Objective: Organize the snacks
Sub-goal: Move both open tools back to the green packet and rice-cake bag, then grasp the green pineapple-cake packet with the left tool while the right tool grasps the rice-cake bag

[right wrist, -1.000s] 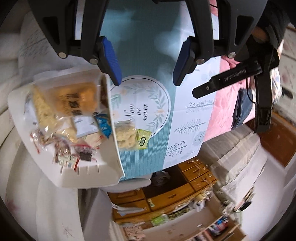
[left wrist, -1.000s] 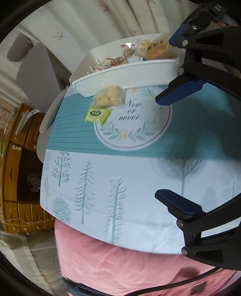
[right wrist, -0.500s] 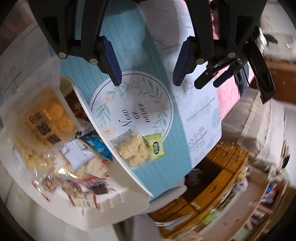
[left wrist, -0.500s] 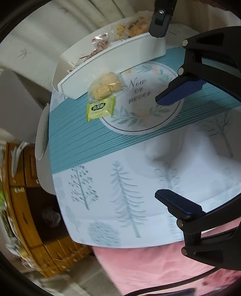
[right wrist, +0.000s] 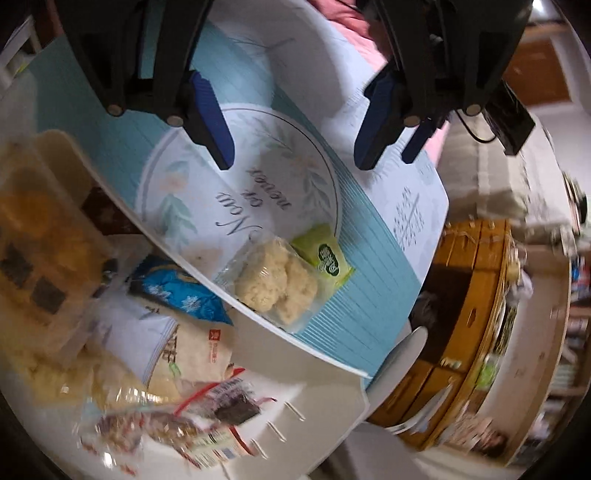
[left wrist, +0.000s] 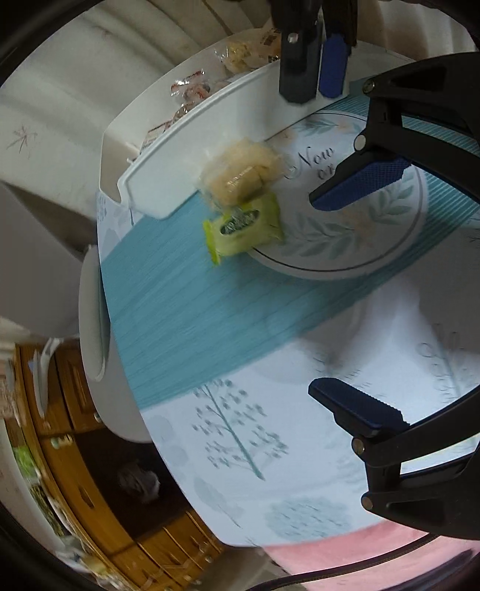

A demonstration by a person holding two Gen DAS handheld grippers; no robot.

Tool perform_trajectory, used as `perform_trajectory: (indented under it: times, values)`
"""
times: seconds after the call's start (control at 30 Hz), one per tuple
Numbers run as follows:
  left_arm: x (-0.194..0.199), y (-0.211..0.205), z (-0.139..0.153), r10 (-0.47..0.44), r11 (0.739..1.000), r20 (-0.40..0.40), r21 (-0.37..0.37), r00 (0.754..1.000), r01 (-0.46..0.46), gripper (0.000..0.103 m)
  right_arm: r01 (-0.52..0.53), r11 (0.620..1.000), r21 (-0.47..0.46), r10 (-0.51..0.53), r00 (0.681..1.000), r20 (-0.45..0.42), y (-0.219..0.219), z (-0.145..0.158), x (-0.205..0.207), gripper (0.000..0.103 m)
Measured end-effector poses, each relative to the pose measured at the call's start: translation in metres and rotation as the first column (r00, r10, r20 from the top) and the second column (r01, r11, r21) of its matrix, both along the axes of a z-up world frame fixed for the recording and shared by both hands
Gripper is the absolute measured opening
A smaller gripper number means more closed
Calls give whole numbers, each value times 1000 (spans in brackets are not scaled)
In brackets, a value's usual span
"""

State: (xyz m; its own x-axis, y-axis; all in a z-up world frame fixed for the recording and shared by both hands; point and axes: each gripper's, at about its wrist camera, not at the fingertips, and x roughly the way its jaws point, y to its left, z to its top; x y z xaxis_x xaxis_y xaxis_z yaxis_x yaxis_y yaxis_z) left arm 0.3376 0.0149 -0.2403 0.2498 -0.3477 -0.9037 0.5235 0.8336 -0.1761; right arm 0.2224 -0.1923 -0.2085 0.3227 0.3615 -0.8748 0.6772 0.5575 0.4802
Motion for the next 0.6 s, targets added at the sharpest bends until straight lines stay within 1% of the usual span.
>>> perform_trajectory:
  times: [0.1, 0.17, 0.23, 0.33, 0.4, 0.47, 0.5, 0.6]
  values:
    - [6, -11, -2, -67, 998, 40, -3, 997, 67, 91, 48, 999, 17, -48, 998, -42, -2, -10, 11, 70]
    - [9, -19, -3, -119, 993, 75, 7, 990, 119, 91, 86, 996, 35, -84, 995, -61, -3, -16, 19, 73]
    - [13, -29, -5, -176, 984, 109, 18, 978, 175, 91, 134, 990, 51, -130, 989, -67, -4, -19, 24, 74]
    - [17, -43, -6, -263, 965, 149, 30, 953, 261, 91, 203, 976, 75, -197, 977, -80, -8, -27, 31, 76]
    - [21, -51, -7, -315, 949, 166, 37, 935, 313, 91, 249, 966, 72, -242, 965, -98, -10, -32, 35, 78]
    - [24, -59, -8, -382, 923, 175, 35, 907, 382, 91, 300, 952, 61, -292, 950, -110, -11, -35, 37, 79]
    - [25, -62, -8, -399, 916, 175, 36, 900, 399, 91, 329, 942, 64, -321, 940, -113, -13, -38, 38, 79]
    - [31, -74, -12, -466, 884, 174, 39, 868, 466, 91, 399, 915, 68, -389, 913, -121, -17, -44, 38, 79]
